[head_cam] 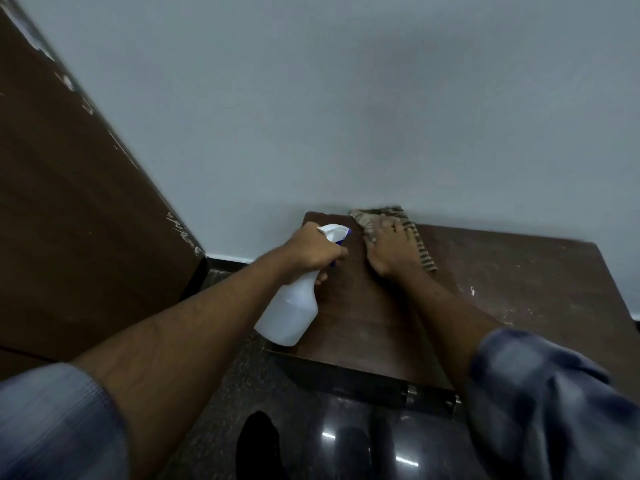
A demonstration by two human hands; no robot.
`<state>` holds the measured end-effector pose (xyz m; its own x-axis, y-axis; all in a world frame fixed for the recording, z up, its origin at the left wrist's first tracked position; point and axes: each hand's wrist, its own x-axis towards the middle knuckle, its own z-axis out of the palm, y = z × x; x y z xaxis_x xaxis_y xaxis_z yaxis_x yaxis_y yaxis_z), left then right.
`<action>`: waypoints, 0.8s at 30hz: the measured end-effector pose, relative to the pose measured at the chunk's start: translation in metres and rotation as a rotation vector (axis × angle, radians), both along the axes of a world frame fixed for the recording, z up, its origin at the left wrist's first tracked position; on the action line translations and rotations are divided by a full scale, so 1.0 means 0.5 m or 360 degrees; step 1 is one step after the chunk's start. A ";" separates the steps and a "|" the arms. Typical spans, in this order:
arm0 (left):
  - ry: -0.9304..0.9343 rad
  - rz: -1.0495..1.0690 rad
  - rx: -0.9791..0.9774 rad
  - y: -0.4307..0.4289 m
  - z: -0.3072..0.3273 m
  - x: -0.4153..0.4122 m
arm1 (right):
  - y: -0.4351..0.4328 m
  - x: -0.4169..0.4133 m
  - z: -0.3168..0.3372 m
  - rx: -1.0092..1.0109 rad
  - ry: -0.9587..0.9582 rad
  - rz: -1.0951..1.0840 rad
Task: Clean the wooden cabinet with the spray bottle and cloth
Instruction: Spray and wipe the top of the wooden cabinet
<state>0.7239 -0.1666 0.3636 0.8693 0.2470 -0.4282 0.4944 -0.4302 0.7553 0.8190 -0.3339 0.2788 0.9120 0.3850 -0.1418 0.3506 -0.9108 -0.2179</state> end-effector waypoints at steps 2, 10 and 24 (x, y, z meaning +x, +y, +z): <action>-0.0013 0.0002 -0.0032 -0.010 0.001 -0.003 | 0.030 -0.059 -0.005 0.0077 -0.0094 0.0287; -0.0006 -0.0077 -0.0091 -0.117 0.016 -0.002 | -0.186 -0.304 -0.034 0.0074 -0.0057 -0.0161; 0.0022 -0.0107 -0.0007 -0.213 0.023 0.076 | -0.240 -0.061 -0.035 0.0105 -0.0056 -0.0015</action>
